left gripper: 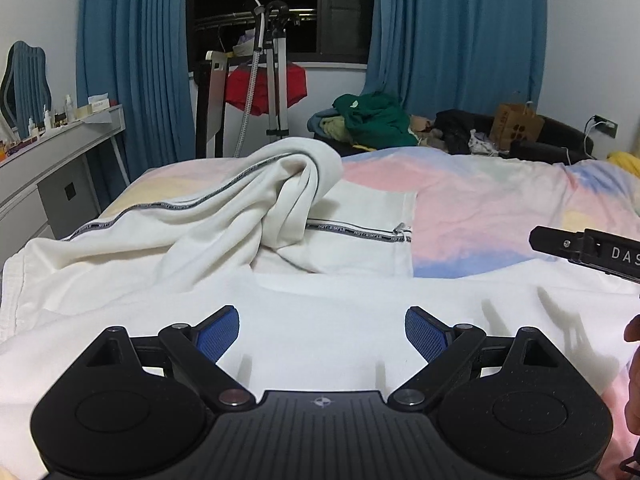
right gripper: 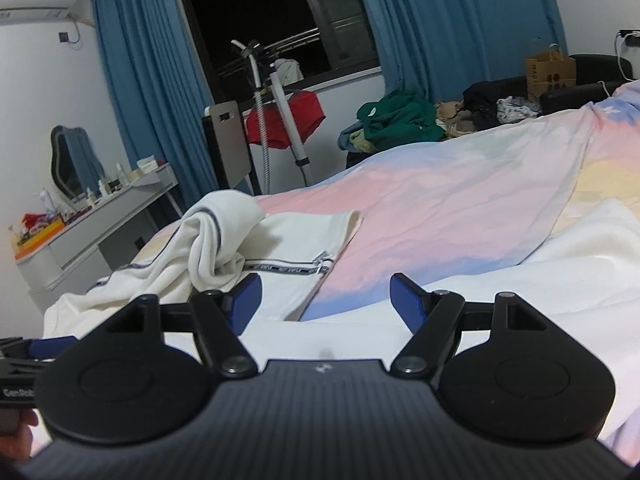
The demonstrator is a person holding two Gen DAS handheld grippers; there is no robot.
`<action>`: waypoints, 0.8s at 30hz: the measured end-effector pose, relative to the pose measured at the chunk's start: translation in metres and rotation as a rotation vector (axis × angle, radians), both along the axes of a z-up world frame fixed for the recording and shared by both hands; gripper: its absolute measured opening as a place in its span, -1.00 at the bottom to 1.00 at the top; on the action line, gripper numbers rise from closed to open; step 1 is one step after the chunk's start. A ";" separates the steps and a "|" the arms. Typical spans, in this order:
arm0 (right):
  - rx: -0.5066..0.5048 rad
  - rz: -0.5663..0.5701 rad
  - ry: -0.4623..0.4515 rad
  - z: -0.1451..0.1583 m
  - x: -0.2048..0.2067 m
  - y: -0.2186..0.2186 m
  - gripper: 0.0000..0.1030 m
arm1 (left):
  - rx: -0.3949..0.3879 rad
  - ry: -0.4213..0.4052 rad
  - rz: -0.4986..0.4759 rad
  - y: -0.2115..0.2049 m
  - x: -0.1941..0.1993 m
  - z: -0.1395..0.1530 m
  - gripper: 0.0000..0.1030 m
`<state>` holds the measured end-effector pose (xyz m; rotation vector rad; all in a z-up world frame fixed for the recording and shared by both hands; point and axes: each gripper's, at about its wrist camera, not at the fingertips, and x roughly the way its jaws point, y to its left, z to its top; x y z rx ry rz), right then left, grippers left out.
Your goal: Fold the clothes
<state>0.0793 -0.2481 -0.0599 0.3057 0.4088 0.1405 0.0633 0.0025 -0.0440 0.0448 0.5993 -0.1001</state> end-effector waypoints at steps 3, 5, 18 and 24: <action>0.001 0.025 0.024 -0.006 0.002 0.003 0.43 | -0.003 0.006 0.006 0.005 -0.003 0.000 0.78; 0.003 0.034 0.050 -0.010 0.005 0.005 0.43 | 0.003 0.003 0.007 0.007 -0.006 0.000 0.78; 0.137 0.066 0.245 -0.041 0.106 0.019 0.42 | -0.107 0.007 -0.005 0.019 -0.010 -0.003 0.78; 0.123 0.173 0.348 -0.075 0.166 0.053 0.18 | -0.117 0.037 -0.019 0.019 0.003 -0.021 0.78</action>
